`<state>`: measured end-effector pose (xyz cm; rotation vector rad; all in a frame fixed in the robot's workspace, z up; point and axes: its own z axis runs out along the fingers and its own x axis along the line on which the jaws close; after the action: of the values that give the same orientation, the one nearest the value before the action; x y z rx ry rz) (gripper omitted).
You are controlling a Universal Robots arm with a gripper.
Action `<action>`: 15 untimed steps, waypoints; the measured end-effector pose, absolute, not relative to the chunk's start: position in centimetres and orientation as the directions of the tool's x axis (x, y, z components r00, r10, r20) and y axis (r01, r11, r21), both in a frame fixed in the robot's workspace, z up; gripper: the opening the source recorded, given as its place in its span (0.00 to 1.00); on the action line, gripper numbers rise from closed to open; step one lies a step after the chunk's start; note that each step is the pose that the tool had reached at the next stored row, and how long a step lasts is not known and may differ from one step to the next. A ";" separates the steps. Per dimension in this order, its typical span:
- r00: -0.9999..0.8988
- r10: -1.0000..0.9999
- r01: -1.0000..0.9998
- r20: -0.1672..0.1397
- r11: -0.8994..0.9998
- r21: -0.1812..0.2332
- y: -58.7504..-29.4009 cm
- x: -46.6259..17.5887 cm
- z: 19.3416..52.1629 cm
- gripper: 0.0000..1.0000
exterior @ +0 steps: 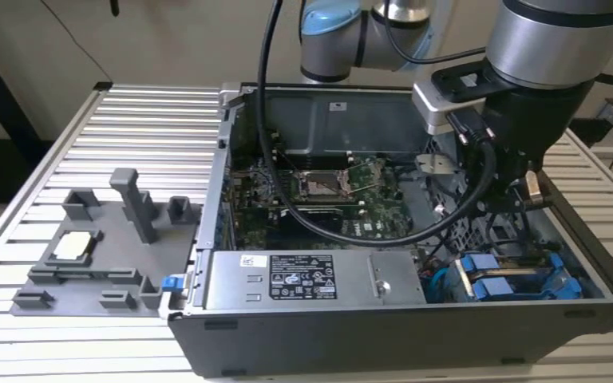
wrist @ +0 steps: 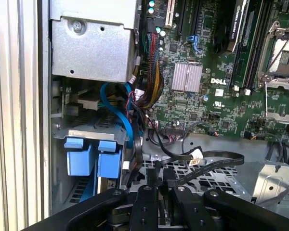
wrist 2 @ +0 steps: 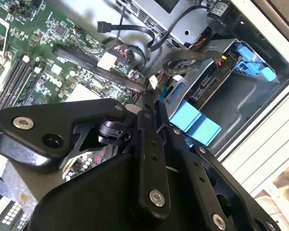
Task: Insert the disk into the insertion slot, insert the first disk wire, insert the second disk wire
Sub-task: 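Insert the second disk wire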
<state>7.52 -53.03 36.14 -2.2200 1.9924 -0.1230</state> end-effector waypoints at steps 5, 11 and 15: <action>0.111 -0.993 -0.980 -0.042 -0.103 -0.170 -53.0 7.5 36.1 0.16; 0.111 -0.993 -0.980 -0.041 -0.103 -0.170 -53.0 7.5 36.1 0.16; 0.111 -0.993 -0.980 -0.041 -0.103 -0.170 -53.2 7.6 36.1 0.16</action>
<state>7.55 -53.22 36.15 -2.2214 1.9934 -0.1250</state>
